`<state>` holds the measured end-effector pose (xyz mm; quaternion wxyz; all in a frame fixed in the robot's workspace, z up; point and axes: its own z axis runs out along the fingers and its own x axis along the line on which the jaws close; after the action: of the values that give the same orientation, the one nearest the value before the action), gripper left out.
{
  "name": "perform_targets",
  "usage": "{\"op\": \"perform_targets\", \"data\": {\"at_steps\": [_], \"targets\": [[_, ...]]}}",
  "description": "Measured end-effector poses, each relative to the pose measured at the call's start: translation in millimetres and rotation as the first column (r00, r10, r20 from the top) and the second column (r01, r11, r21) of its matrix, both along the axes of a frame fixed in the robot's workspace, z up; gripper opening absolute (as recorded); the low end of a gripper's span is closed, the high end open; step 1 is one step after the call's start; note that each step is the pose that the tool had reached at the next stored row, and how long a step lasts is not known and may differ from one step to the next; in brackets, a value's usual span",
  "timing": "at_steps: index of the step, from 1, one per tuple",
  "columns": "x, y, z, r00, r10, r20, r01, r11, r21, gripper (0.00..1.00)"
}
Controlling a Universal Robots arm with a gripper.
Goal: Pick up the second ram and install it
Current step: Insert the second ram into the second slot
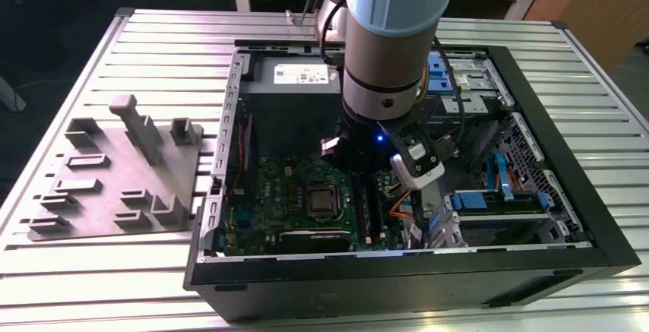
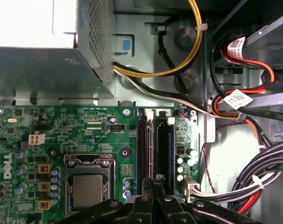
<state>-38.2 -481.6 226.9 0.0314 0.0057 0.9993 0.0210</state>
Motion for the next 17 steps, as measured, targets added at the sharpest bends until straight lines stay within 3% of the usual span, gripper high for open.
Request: {"op": "perform_targets", "data": {"at_steps": [17], "targets": [[0.0, -2.1, 0.0, 1.0, 0.0, 0.0, 0.0, 1.0, 0.0, 0.11]]}}
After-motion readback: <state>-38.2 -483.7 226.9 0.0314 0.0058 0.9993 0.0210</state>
